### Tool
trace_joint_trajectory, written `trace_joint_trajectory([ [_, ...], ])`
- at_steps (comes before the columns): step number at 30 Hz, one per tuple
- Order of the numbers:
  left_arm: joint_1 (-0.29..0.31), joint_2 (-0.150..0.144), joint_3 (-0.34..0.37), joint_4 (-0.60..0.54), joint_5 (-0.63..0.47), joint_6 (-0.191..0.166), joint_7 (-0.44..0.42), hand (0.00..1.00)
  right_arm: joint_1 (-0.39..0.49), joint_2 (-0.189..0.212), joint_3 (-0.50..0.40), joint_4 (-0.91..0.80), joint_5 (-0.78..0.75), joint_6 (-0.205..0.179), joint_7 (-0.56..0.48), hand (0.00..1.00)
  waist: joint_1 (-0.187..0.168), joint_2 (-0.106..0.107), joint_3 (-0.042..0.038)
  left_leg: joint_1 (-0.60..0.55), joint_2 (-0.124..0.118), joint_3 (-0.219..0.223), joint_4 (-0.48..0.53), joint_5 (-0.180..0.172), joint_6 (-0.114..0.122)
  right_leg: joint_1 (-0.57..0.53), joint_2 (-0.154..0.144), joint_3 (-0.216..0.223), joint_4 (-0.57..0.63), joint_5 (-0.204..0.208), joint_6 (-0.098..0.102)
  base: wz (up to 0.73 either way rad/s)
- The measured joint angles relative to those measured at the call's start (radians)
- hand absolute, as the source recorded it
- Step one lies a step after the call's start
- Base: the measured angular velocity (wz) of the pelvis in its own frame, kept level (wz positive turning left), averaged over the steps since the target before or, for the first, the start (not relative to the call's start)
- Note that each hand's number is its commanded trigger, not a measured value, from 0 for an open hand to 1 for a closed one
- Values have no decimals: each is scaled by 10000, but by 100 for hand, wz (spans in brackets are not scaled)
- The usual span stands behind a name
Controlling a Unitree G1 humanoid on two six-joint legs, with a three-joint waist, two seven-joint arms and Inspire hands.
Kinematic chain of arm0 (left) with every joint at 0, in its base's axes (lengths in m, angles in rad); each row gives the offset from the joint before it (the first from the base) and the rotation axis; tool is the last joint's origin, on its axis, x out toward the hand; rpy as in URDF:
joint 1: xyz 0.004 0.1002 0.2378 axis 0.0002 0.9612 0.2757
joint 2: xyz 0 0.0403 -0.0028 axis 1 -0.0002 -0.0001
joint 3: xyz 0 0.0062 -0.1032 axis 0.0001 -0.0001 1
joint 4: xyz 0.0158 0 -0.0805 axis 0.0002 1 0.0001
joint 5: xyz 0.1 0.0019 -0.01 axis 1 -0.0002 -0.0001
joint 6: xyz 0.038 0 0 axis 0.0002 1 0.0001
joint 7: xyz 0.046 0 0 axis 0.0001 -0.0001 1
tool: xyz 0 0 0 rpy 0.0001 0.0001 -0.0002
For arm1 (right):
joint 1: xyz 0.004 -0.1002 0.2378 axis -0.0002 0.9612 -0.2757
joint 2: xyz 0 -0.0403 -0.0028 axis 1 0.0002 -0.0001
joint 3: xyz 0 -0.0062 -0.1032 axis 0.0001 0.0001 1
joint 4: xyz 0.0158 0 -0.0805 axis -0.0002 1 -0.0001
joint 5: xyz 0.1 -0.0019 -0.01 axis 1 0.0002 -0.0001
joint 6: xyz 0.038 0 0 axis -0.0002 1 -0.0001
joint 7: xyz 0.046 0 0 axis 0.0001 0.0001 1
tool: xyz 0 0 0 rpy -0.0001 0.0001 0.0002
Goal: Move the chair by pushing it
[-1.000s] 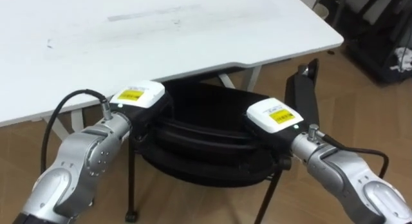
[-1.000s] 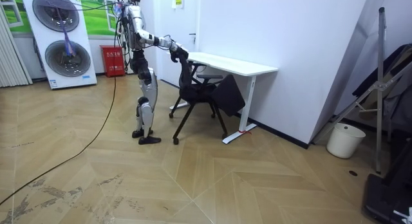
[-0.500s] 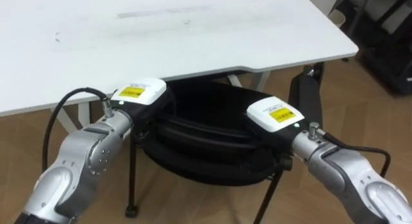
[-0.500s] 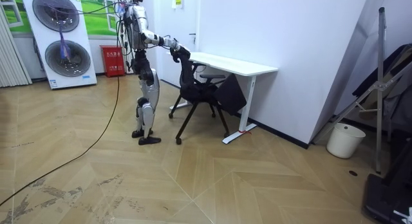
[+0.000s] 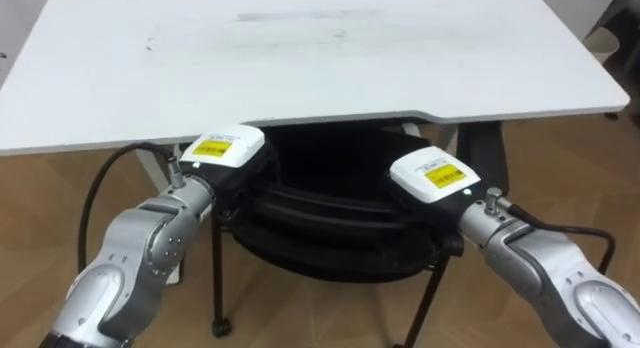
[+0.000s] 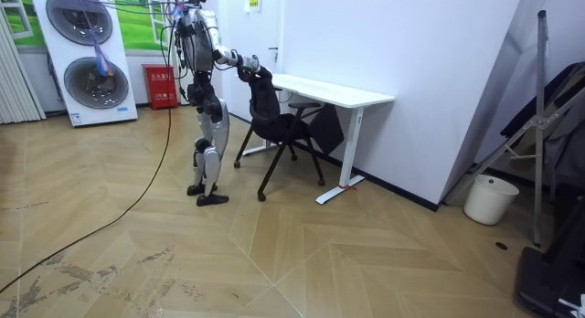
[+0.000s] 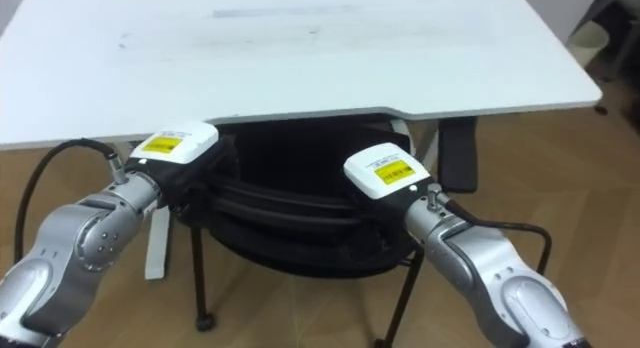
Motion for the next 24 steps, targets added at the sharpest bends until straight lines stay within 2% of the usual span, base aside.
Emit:
trace_joint_trajectory([
  [1,18,1,23,-33,4,7,-23,25,-11,12,-1,-12,-36,4,14,90,41,2,-3,-16,-29,-99,-1,1,1,9,-16,-52,5,-15,13,13],
  [2,32,1,23,-43,9,13,-25,20,-11,21,0,-21,-40,11,37,78,57,-1,-4,-14,-35,-131,2,1,1,23,-26,-93,5,-22,24,21],
  [3,82,7,23,-104,30,58,-48,11,-10,63,3,-38,-40,39,118,70,117,3,-7,20,-47,-183,49,1,2,61,-35,-121,3,-33,42,18],
  [4,97,6,23,-170,29,178,-127,0,-10,116,4,-61,-44,72,205,71,170,14,-16,39,-61,-239,67,1,2,92,-44,-121,4,-44,60,14],
  [7,166,5,105,-649,2,432,-485,0,-12,240,4,-186,-47,269,457,71,314,44,-39,58,-81,-344,81,2,3,147,-51,-111,4,-58,82,13],
  [10,411,2,199,-863,-307,459,-763,0,-18,371,2,-237,-34,593,809,71,357,98,-98,194,-177,-540,74,3,4,345,-116,-71,8,-182,143,27],
  [13,502,-148,340,-917,-431,456,-987,0,-25,517,-75,-285,-25,978,1114,78,548,89,-107,220,-211,-552,74,12,18,396,-144,-78,15,-238,141,11],
  [16,516,-194,425,-1000,-452,462,-1260,0,-25,669,-230,-290,-33,1079,1312,69,542,81,-110,220,-221,-565,52,11,19,428,-146,-97,6,-240,144,7],
  [17,533,-194,446,-1041,-452,464,-1330,0,-25,680,-252,-300,-33,1082,1344,59,547,78,-108,220,-222,-565,33,11,19,432,-147,-99,6,-240,144,4],
  [20,565,-194,509,-1117,-451,467,-1507,0,-25,828,-376,-350,-33,1171,1545,53,507,49,-101,220,-222,-557,13,11,20,442,-150,-132,6,-240,144,2],
  [22,565,-198,593,-1125,-482,453,-1557,0,-26,1062,-687,-372,-18,1174,1802,4,485,11,-86,219,-222,-557,14,11,20,443,-145,-128,7,-240,144,0],
  [24,565,-210,663,-1126,-485,433,-1564,0,-31,1124,-898,-459,139,1184,1962,0,475,-53,-65,219,-221,-558,17,11,20,445,-142,-126,7,-240,144,0],
])
